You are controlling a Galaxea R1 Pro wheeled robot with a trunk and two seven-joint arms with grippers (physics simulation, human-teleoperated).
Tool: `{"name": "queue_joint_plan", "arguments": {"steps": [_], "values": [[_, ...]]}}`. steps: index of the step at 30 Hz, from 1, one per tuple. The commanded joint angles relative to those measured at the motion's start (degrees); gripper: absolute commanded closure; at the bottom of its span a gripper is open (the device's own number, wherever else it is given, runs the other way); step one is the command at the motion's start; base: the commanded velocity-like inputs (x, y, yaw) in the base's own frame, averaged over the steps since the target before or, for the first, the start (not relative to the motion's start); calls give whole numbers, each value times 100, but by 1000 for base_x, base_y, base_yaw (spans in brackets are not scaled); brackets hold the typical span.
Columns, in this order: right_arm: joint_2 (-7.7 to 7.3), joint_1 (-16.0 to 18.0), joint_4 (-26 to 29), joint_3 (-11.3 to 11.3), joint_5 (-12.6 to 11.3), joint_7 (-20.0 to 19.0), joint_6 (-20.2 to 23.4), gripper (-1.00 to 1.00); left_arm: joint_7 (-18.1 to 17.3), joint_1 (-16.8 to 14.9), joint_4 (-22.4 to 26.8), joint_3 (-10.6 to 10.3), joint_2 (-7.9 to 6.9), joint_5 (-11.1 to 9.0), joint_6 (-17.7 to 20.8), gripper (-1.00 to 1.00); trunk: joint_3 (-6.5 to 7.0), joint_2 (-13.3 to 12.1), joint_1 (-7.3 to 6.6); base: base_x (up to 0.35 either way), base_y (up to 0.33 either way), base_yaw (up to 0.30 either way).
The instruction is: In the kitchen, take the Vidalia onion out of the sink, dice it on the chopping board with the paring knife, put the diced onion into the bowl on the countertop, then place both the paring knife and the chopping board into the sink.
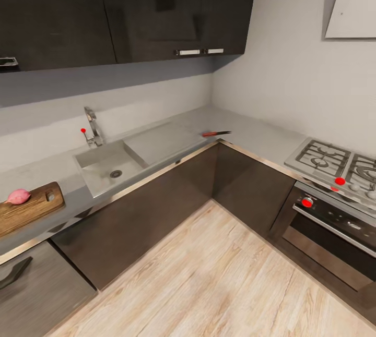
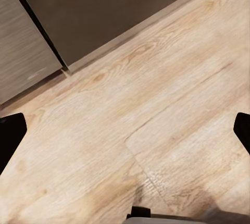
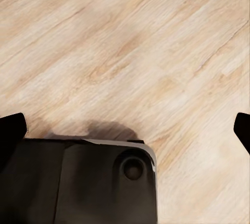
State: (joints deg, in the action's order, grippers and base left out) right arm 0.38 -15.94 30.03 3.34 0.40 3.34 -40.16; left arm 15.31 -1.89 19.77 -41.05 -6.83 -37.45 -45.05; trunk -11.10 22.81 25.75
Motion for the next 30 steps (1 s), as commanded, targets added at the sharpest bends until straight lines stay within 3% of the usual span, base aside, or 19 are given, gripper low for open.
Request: {"name": "queue_joint_plan", "arguments": {"steps": [1,8,15,16,21,30], "values": [[-2,1,42,19,7,2,30,-100,51,-4,7,-49,-4,-15,-12,-100,-10,11,3,0,0,0],[-2,3,267,18,12,-223,255,-100,51,-4,2,-48,-3,-16,-10,-100,-10,11,3,0,0,0],[4,52,492,18,12,-109,480,-100,51,-4,1,-48,-3,-17,-11,-100,-10,11,3,0,0,0],[5,91,3743,18,12,-104,3471,-100,51,-4,1,-48,-3,-17,-11,-100,-10,11,3,0,0,0],[18,454,4021,20,9,-98,4016,-100,51,-4,1,-49,-3,-17,-12,-100,-10,11,3,0,0,0],[30,553,3962,30,-5,-107,4077,-100,51,-4,1,-52,-3,-17,-9,-100,-10,11,3,0,0,0]]}}
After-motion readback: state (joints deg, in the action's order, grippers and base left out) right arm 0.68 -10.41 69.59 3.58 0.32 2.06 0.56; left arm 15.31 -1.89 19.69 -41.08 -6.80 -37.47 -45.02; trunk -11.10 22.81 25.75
